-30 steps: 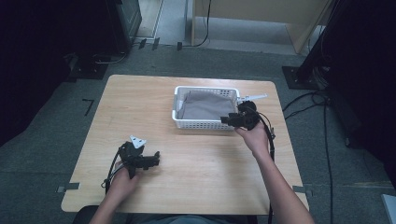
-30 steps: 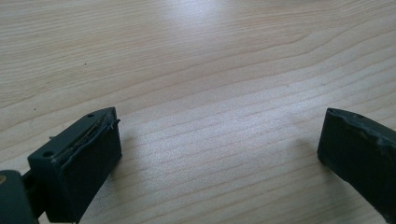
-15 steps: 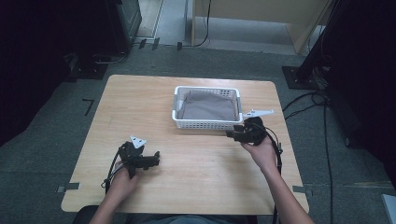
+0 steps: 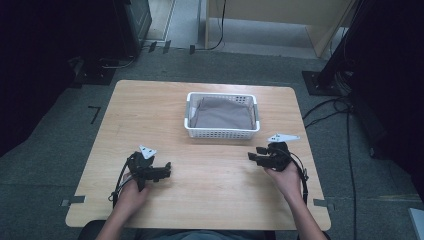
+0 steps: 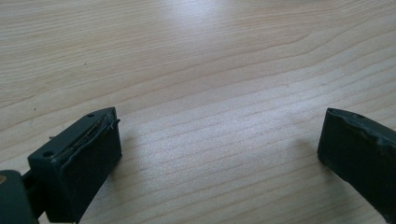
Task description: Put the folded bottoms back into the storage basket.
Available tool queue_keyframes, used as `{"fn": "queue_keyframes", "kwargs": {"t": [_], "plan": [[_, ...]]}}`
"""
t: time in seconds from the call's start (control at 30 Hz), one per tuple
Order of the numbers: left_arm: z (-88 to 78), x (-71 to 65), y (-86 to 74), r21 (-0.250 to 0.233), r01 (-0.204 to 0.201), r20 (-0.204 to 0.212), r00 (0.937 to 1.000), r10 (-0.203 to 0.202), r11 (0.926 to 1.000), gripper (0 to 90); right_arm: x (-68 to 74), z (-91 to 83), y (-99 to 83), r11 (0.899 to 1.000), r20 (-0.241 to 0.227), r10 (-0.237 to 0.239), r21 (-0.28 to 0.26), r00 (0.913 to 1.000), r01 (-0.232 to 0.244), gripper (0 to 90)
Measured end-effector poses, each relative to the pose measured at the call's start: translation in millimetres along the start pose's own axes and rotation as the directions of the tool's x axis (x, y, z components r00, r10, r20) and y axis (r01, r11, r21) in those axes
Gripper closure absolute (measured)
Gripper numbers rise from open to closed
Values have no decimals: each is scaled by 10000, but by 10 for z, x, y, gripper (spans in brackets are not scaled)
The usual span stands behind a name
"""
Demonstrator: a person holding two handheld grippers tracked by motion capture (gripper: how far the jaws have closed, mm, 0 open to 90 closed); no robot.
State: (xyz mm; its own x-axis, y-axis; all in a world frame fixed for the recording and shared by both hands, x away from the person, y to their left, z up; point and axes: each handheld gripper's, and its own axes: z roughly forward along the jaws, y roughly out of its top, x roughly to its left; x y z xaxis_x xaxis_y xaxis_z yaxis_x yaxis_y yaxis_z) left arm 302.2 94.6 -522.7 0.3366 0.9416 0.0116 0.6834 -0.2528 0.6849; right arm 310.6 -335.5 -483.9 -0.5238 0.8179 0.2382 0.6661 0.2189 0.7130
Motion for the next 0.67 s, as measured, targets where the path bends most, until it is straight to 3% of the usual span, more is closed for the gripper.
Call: {"fn": "queue_keyframes", "kwargs": {"t": [0.33,0.67], "plan": [[-1,1,0,19,-22,2,10000,22,10000,0,-31,37,-229,9998,275,-206,37,9994,205,495],[-1,2,0,19,-25,1,10000,25,10000,0,-64,59,-292,9998,354,-22,206,9994,15,475]]}}
